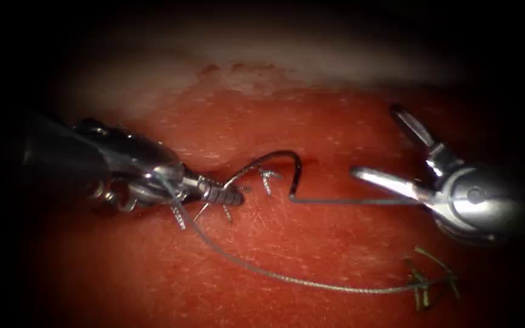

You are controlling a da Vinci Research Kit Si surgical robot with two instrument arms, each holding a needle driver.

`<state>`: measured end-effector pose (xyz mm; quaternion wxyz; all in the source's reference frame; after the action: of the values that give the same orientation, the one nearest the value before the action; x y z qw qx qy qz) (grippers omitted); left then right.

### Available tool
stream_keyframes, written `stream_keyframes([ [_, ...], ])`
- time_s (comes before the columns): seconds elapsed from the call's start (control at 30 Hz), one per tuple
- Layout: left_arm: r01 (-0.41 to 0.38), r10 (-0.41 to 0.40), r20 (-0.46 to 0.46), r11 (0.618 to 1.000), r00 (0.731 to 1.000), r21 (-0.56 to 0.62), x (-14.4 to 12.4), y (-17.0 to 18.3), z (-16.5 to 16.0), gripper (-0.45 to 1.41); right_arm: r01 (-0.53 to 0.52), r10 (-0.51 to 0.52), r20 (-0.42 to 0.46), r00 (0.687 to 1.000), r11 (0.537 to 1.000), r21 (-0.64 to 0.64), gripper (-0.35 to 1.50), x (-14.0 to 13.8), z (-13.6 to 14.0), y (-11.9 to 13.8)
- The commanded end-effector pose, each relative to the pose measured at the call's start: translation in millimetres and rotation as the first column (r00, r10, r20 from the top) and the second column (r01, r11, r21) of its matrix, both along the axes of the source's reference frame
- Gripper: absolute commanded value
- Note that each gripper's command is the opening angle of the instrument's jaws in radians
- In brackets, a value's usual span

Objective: Wound Closure

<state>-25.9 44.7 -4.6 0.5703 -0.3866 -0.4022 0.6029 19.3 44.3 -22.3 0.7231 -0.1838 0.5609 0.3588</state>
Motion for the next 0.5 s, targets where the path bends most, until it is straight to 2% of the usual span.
stream_keyframes([
  [0.03,0.012,-0.012,0.011,1.000,1.000,0.016,-0.5,-0.4,0.7,-0.35,0.004,-0.004,-0.006,1.000,1.000,-0.002,1.40,1.0,0.8,-0.9],
  [0.27,0.060,-0.063,0.055,0.996,0.996,0.066,-1.3,-0.9,1.4,-0.35,0.025,-0.025,-0.026,0.999,1.000,-0.007,1.33,3.5,0.6,-1.6],
  [0.5,0.048,-0.054,0.067,0.995,0.996,0.090,-1.5,-1.6,2.0,-0.35,0.065,-0.066,-0.036,0.997,0.998,-0.018,1.16,5.6,-0.1,-1.6],
])
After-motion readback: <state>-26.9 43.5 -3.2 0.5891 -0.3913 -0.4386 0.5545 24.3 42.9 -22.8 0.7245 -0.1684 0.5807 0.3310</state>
